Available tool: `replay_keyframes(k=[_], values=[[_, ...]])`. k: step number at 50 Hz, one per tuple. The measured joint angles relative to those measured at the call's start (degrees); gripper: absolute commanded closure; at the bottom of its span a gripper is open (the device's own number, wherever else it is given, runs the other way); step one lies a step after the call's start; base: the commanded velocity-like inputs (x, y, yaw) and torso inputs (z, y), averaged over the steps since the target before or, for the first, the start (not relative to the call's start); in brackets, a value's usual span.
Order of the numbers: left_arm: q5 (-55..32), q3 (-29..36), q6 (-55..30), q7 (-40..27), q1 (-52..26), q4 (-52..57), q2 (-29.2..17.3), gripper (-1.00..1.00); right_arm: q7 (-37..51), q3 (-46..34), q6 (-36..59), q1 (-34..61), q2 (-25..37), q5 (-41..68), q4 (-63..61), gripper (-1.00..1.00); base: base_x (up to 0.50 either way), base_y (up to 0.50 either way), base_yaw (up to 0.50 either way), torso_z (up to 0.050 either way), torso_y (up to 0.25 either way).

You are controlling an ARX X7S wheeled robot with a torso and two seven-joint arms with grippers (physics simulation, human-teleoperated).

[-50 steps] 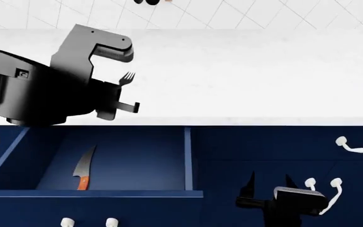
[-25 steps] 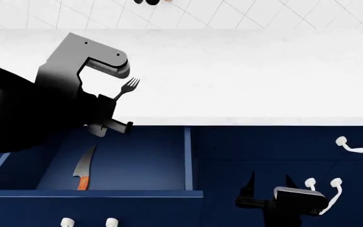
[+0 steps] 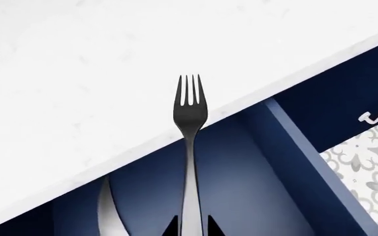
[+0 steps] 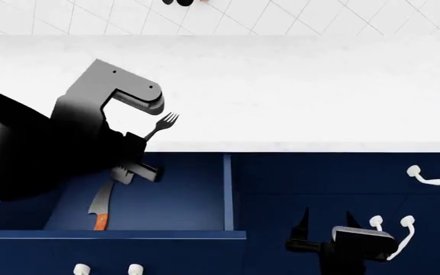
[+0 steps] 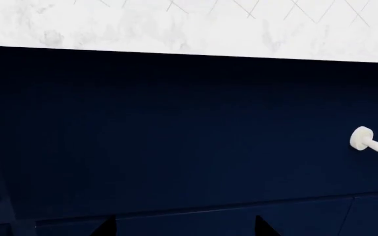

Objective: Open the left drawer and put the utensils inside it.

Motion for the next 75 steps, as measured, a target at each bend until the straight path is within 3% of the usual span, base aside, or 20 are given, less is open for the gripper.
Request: replay_keyframes(k=[21,51,60,75], values=[[-1.2,2.4,0.7,3.0,2.6,2.2,-1.1,1.0,0.2,-0.3,-0.1,0.0,0.1,0.2,0.0,-1.0,0.0,0.0,0.0,0.0,0.0],[5.4,3.0,0.1,10.7,7.8,0.9,-0.7,1.0,0.4,-0.6,-0.2,0.1,0.3,0.4,0.1,-1.0,0.0,0.0,0.0,0.0,0.0],[10.6,2.8,-1.1,15.9,8.1,-2.2,0.4,1.0,0.5,-0.7,-0.2,0.1,0.4,0.5,0.1,-1.0,0.0,0.0,0.0,0.0,0.0],[24.8,5.2,-1.6,30.9,9.7,-7.9,3.7,1.0,0.6,-0.9,-0.2,0.2,0.5,0.6,0.1,-1.0,0.0,0.0,0.0,0.0,0.0]])
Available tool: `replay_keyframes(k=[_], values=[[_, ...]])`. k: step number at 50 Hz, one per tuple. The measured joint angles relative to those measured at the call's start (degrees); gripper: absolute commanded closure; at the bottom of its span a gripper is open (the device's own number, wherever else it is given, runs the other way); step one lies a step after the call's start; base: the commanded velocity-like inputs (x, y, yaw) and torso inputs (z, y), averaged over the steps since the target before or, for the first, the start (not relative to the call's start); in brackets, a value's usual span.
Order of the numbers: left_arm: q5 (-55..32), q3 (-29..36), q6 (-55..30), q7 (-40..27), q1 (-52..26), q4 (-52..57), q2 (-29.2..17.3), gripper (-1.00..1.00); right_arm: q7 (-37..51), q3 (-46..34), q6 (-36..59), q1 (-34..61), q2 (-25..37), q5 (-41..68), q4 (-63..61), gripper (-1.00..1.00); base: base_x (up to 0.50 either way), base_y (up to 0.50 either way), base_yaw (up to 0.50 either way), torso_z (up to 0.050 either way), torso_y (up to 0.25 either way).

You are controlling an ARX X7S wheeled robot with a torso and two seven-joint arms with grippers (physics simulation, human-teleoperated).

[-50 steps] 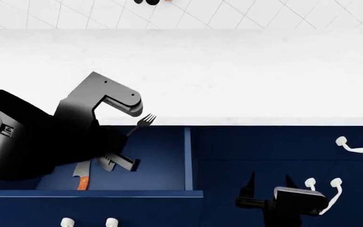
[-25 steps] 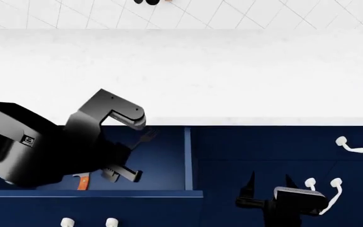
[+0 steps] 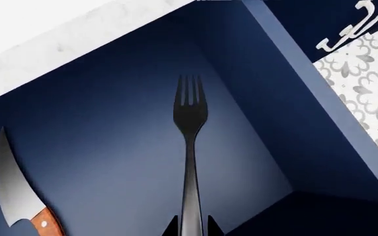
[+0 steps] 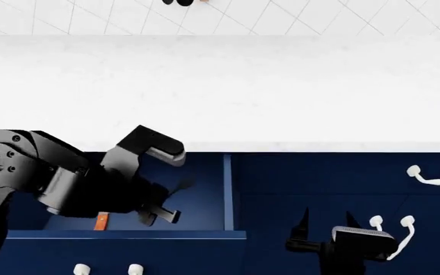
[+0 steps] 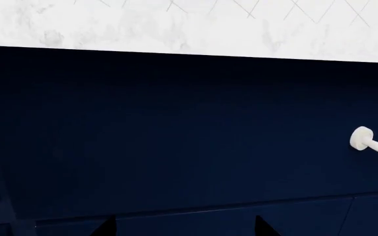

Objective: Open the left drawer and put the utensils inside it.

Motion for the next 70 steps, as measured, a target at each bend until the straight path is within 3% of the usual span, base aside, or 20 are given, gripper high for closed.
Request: replay_keyframes(k=[23,70], values=[[14.5,4.4,5.9,12.1,0.6,-5.1,1.9,1.0,0.2,-0.3,-0.1,0.0,0.1,0.2,0.0,-1.0,0.0,0.0,0.0,0.0,0.0],[25.6,8.0,16.7,14.9,4.6,-8.4,2.0,1.0,0.5,-0.7,-0.2,0.1,0.4,0.5,0.1,-1.0,0.0,0.0,0.0,0.0,0.0]])
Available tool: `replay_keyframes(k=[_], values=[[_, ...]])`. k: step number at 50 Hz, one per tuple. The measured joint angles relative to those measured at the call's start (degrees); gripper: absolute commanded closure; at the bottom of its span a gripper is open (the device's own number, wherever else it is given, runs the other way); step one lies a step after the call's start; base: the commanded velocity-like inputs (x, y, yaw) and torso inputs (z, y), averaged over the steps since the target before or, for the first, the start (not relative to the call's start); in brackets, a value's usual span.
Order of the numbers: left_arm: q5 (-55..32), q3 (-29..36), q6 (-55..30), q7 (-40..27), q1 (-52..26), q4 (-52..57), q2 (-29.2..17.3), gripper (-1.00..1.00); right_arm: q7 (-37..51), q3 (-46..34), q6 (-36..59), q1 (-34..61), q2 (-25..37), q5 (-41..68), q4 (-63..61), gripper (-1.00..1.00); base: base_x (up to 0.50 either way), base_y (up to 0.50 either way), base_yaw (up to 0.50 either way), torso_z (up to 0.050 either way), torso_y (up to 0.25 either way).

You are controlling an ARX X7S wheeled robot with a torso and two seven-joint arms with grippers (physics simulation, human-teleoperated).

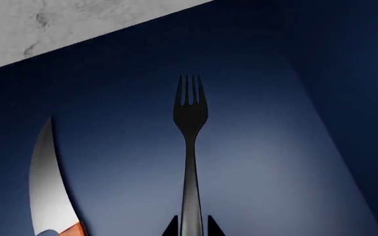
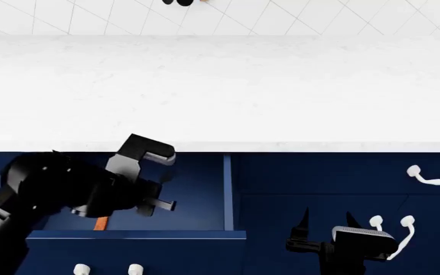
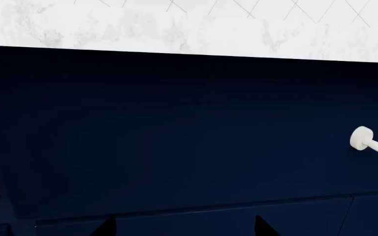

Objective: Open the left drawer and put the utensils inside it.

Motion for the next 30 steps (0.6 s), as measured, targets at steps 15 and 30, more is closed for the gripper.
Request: replay_keyframes(k=[15,30], values=[[2.8,1.8,2.5,2.7,0.6,-3.4,1.3,1.0,0.1,-0.2,0.0,0.0,0.1,0.1,0.0,-1.0,0.0,0.0,0.0,0.0,0.0],[4.2,3.0,3.6,4.3,1.2,-5.6,2.0,1.0,0.2,-0.3,-0.1,0.1,0.2,0.2,0.0,-1.0,0.0,0.0,0.0,0.0,0.0]])
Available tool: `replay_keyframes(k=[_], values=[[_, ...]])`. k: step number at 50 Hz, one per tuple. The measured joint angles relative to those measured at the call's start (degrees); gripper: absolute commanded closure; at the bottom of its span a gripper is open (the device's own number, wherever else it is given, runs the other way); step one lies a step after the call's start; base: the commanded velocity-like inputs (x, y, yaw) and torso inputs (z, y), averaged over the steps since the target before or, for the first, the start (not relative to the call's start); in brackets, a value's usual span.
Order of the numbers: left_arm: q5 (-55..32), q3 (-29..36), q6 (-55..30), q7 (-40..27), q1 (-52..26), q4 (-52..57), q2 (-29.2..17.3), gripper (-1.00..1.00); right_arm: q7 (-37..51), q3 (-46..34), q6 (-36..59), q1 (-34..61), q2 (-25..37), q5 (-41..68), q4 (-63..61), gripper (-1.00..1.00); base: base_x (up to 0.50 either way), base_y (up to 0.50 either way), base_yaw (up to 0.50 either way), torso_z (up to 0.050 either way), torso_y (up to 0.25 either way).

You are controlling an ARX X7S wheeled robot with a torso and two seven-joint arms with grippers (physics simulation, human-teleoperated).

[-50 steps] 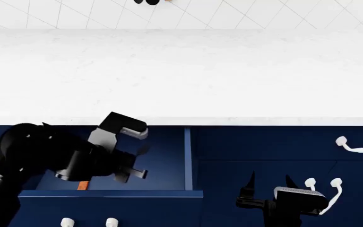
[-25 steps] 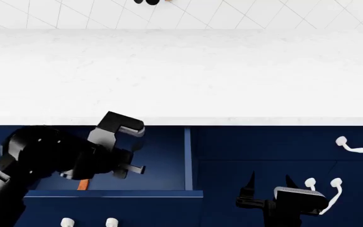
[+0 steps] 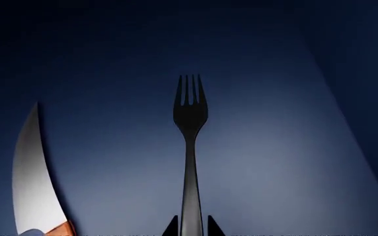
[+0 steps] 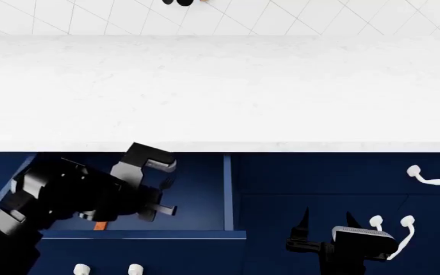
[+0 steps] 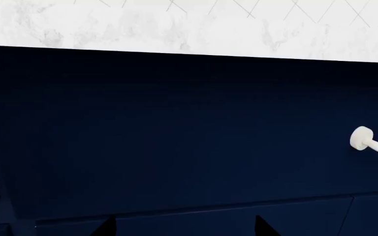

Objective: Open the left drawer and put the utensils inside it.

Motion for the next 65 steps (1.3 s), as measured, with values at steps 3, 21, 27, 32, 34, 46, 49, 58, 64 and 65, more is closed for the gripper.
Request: replay_keyframes(k=[3,21,27,32,34,46,49,58,64,65], values=[[0.1,0.1,0.0,0.0,0.1,-0.3,0.1,1.0,0.0,0.0,0.0,0.0,0.0,0.0,0.0,-1.0,0.0,0.0,0.0,0.0,0.0],[0.6,1.0,0.5,1.4,0.5,-2.6,0.8,1.0,0.1,-0.2,-0.1,0.0,0.1,0.1,0.0,-1.0,0.0,0.0,0.0,0.0,0.0],[0.7,1.2,0.6,1.8,0.6,-3.1,0.9,1.0,0.2,-0.3,-0.1,0.1,0.1,0.2,0.0,-1.0,0.0,0.0,0.0,0.0,0.0],[0.7,1.3,0.6,2.0,0.6,-3.4,1.0,1.0,0.2,-0.3,-0.1,0.1,0.2,0.2,0.0,-1.0,0.0,0.0,0.0,0.0,0.0],[0.7,1.3,0.6,2.0,0.6,-3.4,1.0,1.0,0.2,-0.3,-0.1,0.1,0.2,0.2,0.0,-1.0,0.0,0.0,0.0,0.0,0.0],[1.2,1.7,1.1,2.9,0.2,-4.5,1.3,1.0,0.3,-0.5,-0.1,0.1,0.2,0.3,0.0,-1.0,0.0,0.0,0.0,0.0,0.0],[1.7,2.0,1.5,3.5,-0.1,-5.3,1.6,1.0,0.3,-0.5,-0.1,0.1,0.3,0.3,0.0,-1.0,0.0,0.0,0.0,0.0,0.0],[3.5,2.8,3.0,5.5,-1.5,-8.2,3.0,1.0,0.4,-0.6,-0.2,0.1,0.3,0.4,0.1,-1.0,0.0,0.0,0.0,0.0,0.0],[4.4,3.2,3.8,6.7,-2.5,-10.2,4.0,1.0,0.4,-0.6,-0.2,0.1,0.3,0.4,0.1,-1.0,0.0,0.0,0.0,0.0,0.0],[4.6,3.3,4.0,6.9,-2.7,-10.5,4.1,1.0,0.4,-0.6,-0.2,0.1,0.3,0.4,0.1,-1.0,0.0,0.0,0.0,0.0,0.0]])
